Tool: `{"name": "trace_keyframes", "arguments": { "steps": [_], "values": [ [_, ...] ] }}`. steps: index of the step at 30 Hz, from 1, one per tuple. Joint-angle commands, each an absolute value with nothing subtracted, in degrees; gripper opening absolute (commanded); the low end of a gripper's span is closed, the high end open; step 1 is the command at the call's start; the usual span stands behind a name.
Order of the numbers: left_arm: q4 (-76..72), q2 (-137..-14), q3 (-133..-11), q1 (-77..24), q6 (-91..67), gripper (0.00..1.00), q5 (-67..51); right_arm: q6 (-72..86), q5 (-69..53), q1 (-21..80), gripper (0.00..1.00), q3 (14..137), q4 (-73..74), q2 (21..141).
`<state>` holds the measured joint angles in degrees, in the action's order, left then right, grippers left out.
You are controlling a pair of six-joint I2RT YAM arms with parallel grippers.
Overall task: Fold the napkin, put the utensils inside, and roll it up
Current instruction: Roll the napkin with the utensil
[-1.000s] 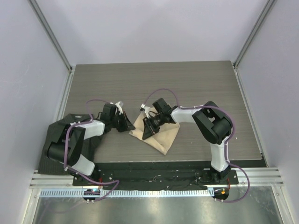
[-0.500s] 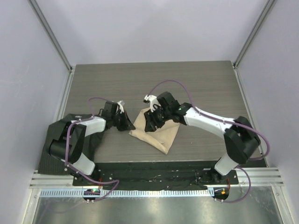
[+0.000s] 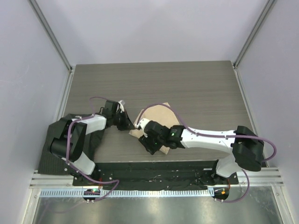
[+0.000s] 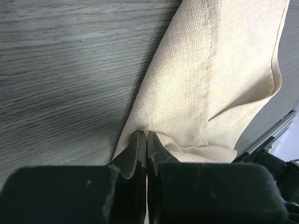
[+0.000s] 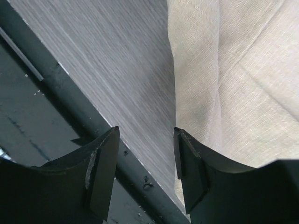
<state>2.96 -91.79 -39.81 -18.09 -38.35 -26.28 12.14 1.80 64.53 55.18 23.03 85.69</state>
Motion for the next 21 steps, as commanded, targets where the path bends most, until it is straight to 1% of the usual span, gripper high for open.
{"name": "trace_keyframes", "arguments": {
  "steps": [1, 9, 21],
  "values": [
    [5.5, -93.3, -40.4, -18.1, -36.9, 0.0, -24.8, 9.2, 14.0, 67.1, 0.58, 58.4, 19.2, 85.3],
    [6.1, -93.5, -41.4, -18.1, -36.7, 0.0, -25.1, 0.4, 14.9, 67.4, 0.6, 63.5, 18.5, 93.9],
    [6.5, -93.5, -41.6, -18.1, -36.3, 0.0, -25.0, -5.5, 16.1, 67.1, 0.6, 66.6, 17.0, 102.5]
  ]
}}
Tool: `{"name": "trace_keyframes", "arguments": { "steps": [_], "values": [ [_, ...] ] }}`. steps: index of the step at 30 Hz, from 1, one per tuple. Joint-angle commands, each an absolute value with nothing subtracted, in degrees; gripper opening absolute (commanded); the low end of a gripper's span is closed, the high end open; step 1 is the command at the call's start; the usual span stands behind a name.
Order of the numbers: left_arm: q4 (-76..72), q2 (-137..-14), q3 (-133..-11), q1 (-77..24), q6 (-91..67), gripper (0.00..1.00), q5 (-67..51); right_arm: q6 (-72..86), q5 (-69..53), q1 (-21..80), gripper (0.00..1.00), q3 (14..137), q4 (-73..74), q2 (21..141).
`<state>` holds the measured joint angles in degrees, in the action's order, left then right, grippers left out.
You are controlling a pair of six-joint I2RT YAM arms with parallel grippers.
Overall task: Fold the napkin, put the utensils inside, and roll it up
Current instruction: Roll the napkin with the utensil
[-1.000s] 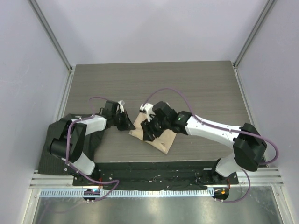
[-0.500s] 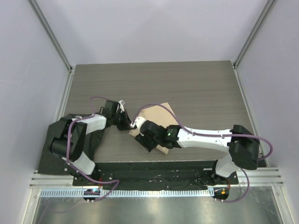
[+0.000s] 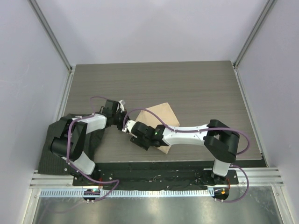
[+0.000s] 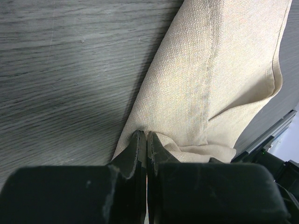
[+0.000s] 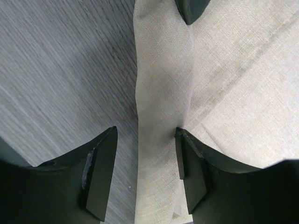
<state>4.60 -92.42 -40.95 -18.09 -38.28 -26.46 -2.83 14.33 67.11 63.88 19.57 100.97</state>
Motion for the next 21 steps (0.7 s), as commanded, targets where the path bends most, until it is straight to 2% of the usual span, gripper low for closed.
{"name": "trace_keyframes", "arguments": {
  "steps": [1, 8, 13, 16, 17, 21],
  "values": [
    [6.5, -93.3, -41.6, -18.2, -36.3, 0.0, -25.0, -5.6, 16.1, 66.8, 0.59, 66.7, 16.9, 103.4],
    [6.8, -93.3, -41.8, -18.1, -36.1, 0.0, -25.4, -6.2, 14.2, 63.9, 0.58, 65.3, 16.4, 104.9],
    [6.1, -92.7, -41.9, -18.1, -36.0, 0.0, -26.3, -6.3, 10.2, 62.1, 0.53, 63.8, 16.3, 105.7],
    [5.9, -91.8, -42.3, -18.1, -36.0, 0.0, -26.5, -6.2, 7.8, 62.1, 0.43, 62.8, 16.3, 106.1],
    [5.9, -91.5, -42.4, -18.1, -36.1, 0.0, -26.5, -6.0, 7.0, 62.0, 0.36, 62.5, 16.3, 106.0],
    [6.5, -90.9, -43.5, -18.1, -36.2, 0.0, -26.0, -5.8, 4.1, 62.1, 0.27, 60.1, 16.0, 105.2]
  ]
}}
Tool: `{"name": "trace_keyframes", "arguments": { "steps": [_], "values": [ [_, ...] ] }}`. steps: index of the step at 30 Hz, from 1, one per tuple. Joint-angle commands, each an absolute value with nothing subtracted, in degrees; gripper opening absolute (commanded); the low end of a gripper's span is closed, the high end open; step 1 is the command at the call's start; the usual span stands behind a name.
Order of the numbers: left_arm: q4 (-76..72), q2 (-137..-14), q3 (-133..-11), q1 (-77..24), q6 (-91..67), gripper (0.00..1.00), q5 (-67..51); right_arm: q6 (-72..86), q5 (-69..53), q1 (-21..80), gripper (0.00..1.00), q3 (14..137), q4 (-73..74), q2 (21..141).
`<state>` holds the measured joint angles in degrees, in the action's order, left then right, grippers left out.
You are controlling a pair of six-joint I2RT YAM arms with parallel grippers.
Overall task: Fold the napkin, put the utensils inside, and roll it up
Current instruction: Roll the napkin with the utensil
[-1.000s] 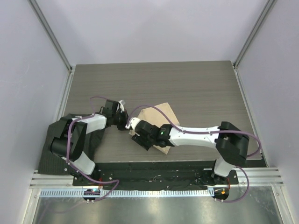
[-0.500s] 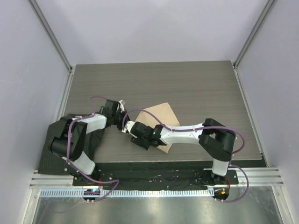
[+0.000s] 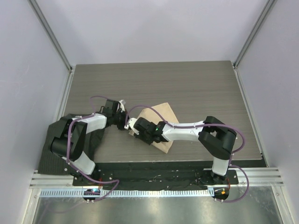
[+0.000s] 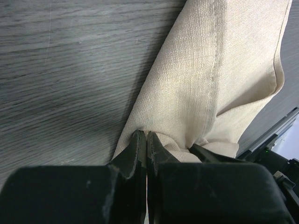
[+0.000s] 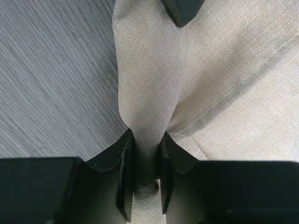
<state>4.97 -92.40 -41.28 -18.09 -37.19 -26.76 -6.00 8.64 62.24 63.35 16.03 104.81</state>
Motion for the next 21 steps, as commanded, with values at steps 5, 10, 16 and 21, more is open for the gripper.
{"name": "trace_keyframes", "arguments": {
  "steps": [5, 10, 16, 21],
  "values": [
    [10.4, -86.9, -46.4, -18.2, -35.1, 0.28, -21.1, -4.9, -3.2, 60.7, 0.23, 57.8, 16.3, 104.2],
    [12.7, -80.9, -45.5, -18.1, -34.5, 0.59, -14.2, -3.5, -14.0, 57.9, 0.2, 55.7, 15.3, 103.4],
    [10.3, -71.8, -37.9, -18.1, -35.5, 0.74, -12.6, -1.6, -29.7, 53.7, 0.18, 54.5, 12.8, 103.7],
    [6.1, -67.9, -32.4, -18.1, -37.1, 0.73, -15.6, -0.1, -38.7, 49.1, 0.19, 53.2, 8.4, 105.6]
  ]
}}
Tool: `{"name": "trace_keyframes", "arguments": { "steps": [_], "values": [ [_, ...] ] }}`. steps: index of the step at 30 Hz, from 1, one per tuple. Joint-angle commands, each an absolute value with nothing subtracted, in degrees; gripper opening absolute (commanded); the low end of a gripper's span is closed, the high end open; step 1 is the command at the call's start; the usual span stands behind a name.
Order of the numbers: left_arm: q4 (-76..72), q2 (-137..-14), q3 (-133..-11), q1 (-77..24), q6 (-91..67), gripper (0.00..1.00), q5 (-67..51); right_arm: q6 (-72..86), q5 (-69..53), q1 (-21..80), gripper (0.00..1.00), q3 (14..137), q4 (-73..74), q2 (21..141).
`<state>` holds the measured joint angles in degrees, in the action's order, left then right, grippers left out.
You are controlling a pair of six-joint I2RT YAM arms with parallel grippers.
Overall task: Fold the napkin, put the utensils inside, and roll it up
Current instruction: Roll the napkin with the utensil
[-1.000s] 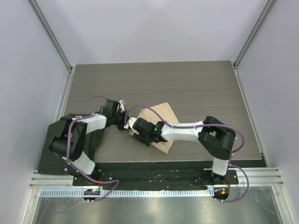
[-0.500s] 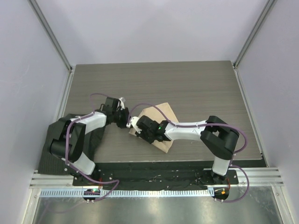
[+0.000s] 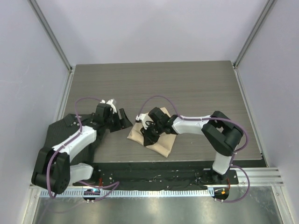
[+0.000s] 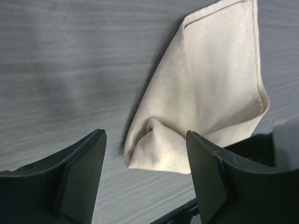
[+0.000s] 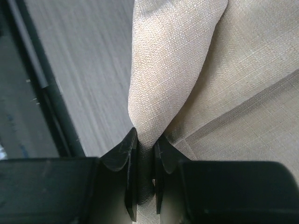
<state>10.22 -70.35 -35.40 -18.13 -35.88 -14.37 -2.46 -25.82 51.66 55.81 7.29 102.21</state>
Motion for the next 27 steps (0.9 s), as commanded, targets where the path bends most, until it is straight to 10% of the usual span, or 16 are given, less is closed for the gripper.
{"name": "trace_keyframes", "arguments": {
  "steps": [1, 18, 27],
  "values": [
    [5.7, -67.9, -32.0, -18.1, -37.4, 0.73, -16.2, -0.1, -40.0, 48.6, 0.19, 53.2, 7.5, 106.3],
    [-2.2, -76.6, -26.8, -18.1, -40.3, 0.57, -23.8, 2.9, -49.5, 43.0, 0.17, 55.8, 3.8, 115.9],
    [-1.8, -78.9, -25.8, -18.5, -40.2, 0.22, -24.0, 3.9, -47.5, 42.4, 0.19, 57.0, 3.3, 116.1]
  ]
}}
